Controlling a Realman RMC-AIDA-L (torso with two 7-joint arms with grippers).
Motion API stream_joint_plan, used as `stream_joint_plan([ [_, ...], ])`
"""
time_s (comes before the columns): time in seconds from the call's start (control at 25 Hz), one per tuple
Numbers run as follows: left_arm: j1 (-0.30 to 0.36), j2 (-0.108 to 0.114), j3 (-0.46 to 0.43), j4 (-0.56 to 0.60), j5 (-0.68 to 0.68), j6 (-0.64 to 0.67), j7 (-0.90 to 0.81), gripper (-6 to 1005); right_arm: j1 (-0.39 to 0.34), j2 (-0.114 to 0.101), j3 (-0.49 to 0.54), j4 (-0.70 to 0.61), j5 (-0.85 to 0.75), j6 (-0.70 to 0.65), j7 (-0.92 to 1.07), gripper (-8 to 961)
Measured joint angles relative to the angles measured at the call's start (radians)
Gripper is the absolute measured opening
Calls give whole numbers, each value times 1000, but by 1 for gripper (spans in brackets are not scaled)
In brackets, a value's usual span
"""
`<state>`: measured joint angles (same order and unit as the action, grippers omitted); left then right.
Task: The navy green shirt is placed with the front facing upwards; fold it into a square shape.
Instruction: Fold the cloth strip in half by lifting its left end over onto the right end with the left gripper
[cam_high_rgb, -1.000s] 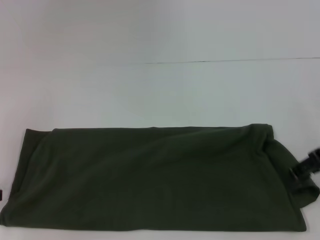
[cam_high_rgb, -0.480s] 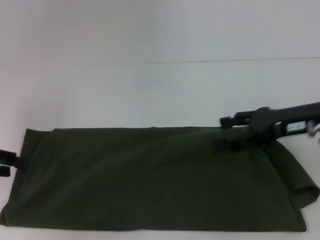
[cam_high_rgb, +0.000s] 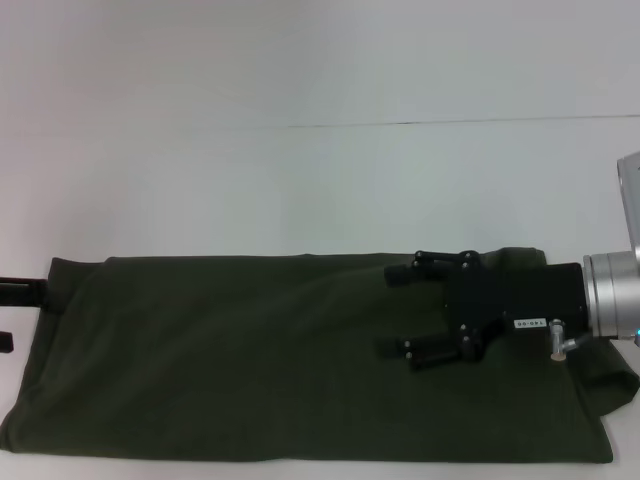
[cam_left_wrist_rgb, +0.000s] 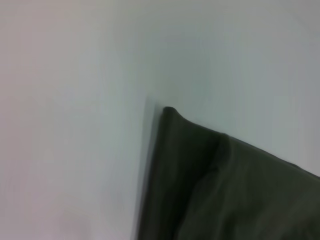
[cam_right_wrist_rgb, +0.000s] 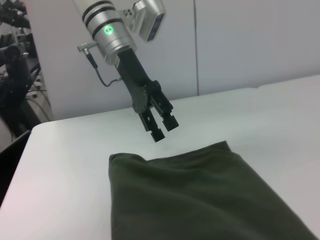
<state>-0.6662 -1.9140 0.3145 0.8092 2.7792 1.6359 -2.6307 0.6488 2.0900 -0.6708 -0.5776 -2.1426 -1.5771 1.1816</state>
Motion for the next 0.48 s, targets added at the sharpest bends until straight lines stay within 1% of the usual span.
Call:
stream_joint_plan([
  [0.16,-9,-3,21,-22,-2,-24,39,902,-3,1,-12,17,7,13,-26,945],
  [0.24,-11,-4,31,-24,-4,-29,59,926,-3,2,-22,24,7,19,-28,944],
  [0.36,-15,-8,81,-23,-7,-41,168,961,-3,3,-45,37,8,29,-29,944],
  [0.48,-18,-8,115,-16,7,-64,218,954,-3,3,-60,55,8,38,-29,944],
])
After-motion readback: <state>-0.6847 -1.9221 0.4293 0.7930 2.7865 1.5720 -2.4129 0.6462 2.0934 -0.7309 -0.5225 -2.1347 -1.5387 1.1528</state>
